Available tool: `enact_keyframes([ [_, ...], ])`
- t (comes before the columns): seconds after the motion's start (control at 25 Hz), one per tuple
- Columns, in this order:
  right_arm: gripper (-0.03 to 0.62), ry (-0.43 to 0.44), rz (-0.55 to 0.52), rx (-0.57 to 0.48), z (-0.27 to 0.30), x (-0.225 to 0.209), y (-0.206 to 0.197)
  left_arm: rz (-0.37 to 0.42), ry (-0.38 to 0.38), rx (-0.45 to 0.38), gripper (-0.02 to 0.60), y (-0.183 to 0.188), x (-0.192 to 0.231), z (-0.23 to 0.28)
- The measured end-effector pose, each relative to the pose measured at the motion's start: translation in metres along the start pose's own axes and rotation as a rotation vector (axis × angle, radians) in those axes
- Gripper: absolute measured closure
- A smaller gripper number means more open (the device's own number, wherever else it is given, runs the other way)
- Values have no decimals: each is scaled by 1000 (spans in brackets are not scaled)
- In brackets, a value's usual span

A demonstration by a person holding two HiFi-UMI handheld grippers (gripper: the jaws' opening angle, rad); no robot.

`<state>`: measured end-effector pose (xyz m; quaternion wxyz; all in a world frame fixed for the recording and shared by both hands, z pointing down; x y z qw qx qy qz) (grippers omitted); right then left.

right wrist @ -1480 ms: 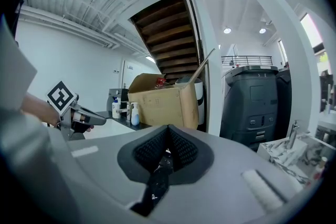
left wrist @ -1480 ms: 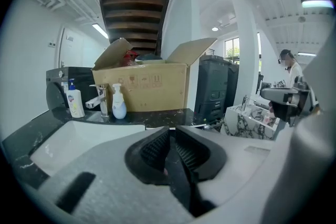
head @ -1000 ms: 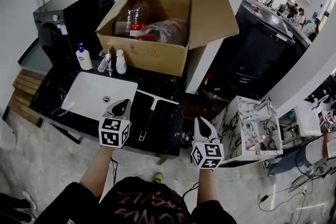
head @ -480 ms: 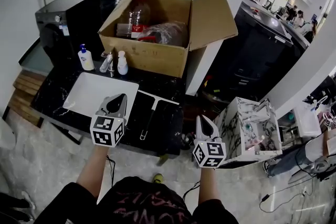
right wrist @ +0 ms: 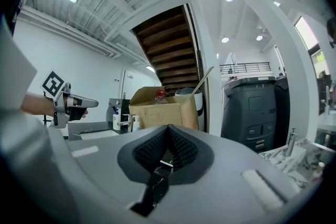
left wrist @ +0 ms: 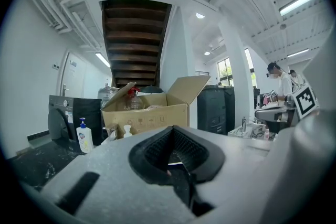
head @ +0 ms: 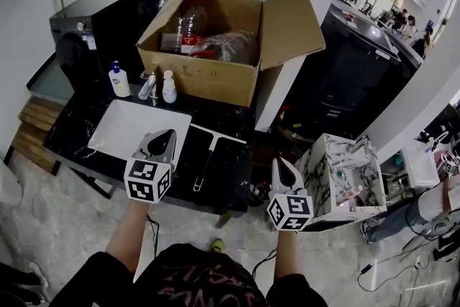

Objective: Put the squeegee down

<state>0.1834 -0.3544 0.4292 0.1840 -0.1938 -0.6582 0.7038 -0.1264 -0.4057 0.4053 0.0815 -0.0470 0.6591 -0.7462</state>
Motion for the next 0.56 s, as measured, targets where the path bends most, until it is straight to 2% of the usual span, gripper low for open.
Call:
enact_keyframes([
  [0.56,594,-9,5,-11,-4,1,3,5,-30,11,575,-2,-3,-3],
])
Point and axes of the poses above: the fingertips, and each gripper's own axes: z forward along the fingers, x to its left, y out of its top, the point moved 4 cm from there along -z, backward along the fingers, and after that the axes turned 15 degrees about y, right-handed, at the moved point
